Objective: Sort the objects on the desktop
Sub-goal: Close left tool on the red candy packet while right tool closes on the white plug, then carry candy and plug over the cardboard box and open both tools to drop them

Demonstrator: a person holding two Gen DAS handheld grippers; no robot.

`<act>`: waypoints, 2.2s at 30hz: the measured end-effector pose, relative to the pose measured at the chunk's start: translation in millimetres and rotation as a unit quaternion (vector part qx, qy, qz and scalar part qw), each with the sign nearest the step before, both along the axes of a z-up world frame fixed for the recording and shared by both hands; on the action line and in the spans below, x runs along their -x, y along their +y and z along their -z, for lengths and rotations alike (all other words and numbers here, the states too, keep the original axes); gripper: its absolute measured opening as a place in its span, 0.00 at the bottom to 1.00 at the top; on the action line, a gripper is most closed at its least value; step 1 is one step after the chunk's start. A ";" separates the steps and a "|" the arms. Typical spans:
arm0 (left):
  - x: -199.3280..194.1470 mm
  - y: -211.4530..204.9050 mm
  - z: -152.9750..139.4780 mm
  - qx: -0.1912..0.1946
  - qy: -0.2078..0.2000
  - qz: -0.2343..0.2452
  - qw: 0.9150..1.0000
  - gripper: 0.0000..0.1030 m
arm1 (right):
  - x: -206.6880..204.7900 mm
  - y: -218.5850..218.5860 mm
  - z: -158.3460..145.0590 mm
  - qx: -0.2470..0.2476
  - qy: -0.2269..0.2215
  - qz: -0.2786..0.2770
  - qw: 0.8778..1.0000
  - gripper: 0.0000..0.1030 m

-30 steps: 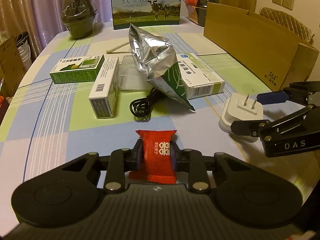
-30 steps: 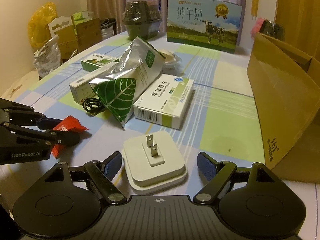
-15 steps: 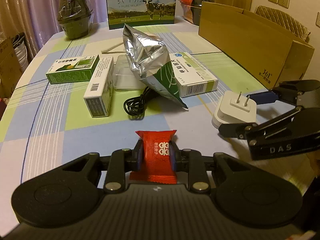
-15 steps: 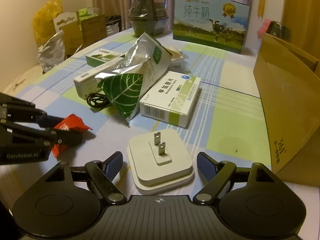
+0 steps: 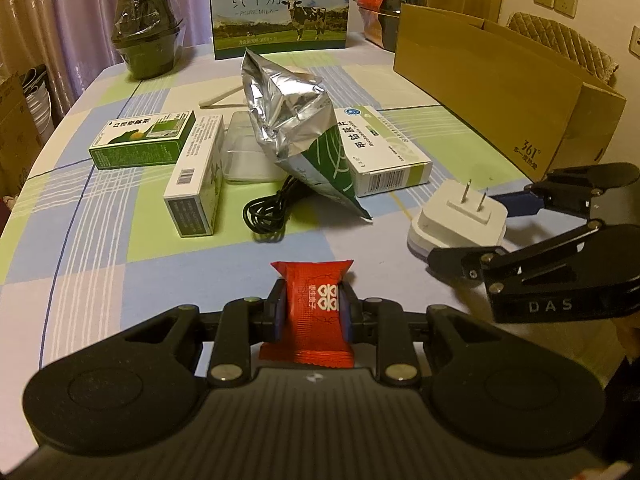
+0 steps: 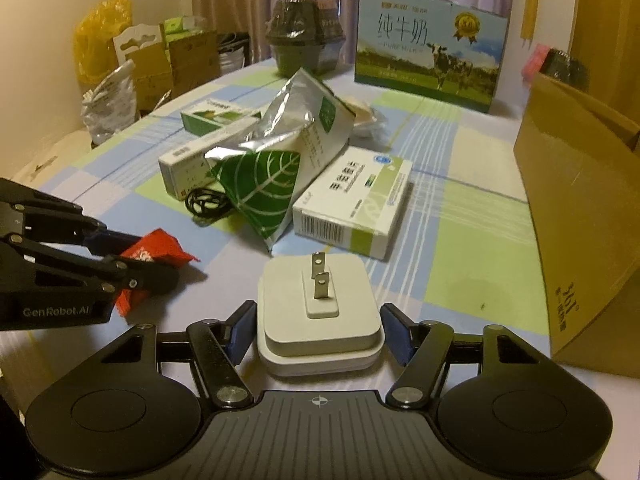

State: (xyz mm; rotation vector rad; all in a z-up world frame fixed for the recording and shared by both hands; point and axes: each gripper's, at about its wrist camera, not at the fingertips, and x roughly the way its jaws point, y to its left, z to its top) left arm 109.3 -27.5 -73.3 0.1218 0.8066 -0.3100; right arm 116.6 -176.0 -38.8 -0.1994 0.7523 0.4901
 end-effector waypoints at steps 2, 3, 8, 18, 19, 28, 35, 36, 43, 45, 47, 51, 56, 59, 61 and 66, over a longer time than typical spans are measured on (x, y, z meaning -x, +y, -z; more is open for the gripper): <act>0.2 -1.0 -1.8 -0.001 -0.002 0.000 1.000 0.21 | -0.1 -1.2 -2.5 -0.002 -0.004 0.006 1.000 0.62; 0.4 -1.4 -2.7 -0.001 -0.003 -0.001 1.000 0.21 | -0.2 -2.0 -3.7 -0.004 -0.006 0.009 1.000 0.62; 1.7 -5.3 -8.6 -0.001 -0.008 0.001 1.000 0.21 | 2.2 -7.7 -11.9 -0.012 -0.017 0.019 1.000 0.62; 2.8 -33.7 -43.7 0.006 -0.040 0.028 0.999 0.21 | 8.8 -29.6 -51.1 -0.025 -0.065 0.068 0.995 0.62; 2.4 -37.9 -48.2 0.007 -0.044 0.031 0.999 0.21 | 8.4 -33.6 -56.3 -0.028 -0.069 0.079 0.994 0.62; -5.3 -86.7 -98.4 0.025 -0.082 0.066 0.994 0.21 | -0.6 -76.3 -123.1 -0.043 -0.133 0.135 0.981 0.62; -20.0 -143.6 -139.2 0.039 -0.116 0.113 0.986 0.21 | -23.0 -132.0 -154.4 -0.038 -0.149 0.185 0.971 0.62; -22.9 -152.1 -143.0 0.038 -0.119 0.119 0.985 0.21 | -25.5 -139.8 -155.7 -0.034 -0.150 0.191 0.969 0.62; -53.5 -211.9 -151.8 0.044 -0.127 0.164 0.977 0.21 | -35.6 -185.9 -153.0 -0.019 -0.142 0.217 0.966 0.62; -64.3 -226.1 -147.0 0.045 -0.125 0.172 0.976 0.21 | -41.2 -198.1 -148.3 -0.017 -0.138 0.225 0.964 0.62; -75.7 -239.0 -140.5 0.047 -0.121 0.180 0.975 0.21 | -44.4 -211.3 -143.8 -0.016 -0.134 0.234 0.963 0.62; -92.3 -253.4 -127.0 0.054 -0.115 0.188 0.974 0.21 | -58.3 -226.3 -131.5 -0.015 -0.124 0.246 0.961 0.62; -102.9 -262.2 -113.4 0.063 -0.103 0.191 0.974 0.21 | -71.4 -235.0 -119.4 -0.013 -0.116 0.253 0.961 0.62; -106.9 -265.6 -107.3 0.062 -0.096 0.193 0.974 0.21 | -78.5 -237.5 -115.1 -0.012 -0.113 0.255 0.960 0.62; -108.4 -267.2 -105.1 0.061 -0.095 0.193 0.975 0.21 | -81.8 -238.4 -113.0 -0.012 -0.112 0.255 0.960 0.62; -108.8 -267.4 -103.9 0.064 -0.101 0.188 0.975 0.38 | -83.8 -240.7 -110.5 -0.015 -0.106 0.260 0.960 0.62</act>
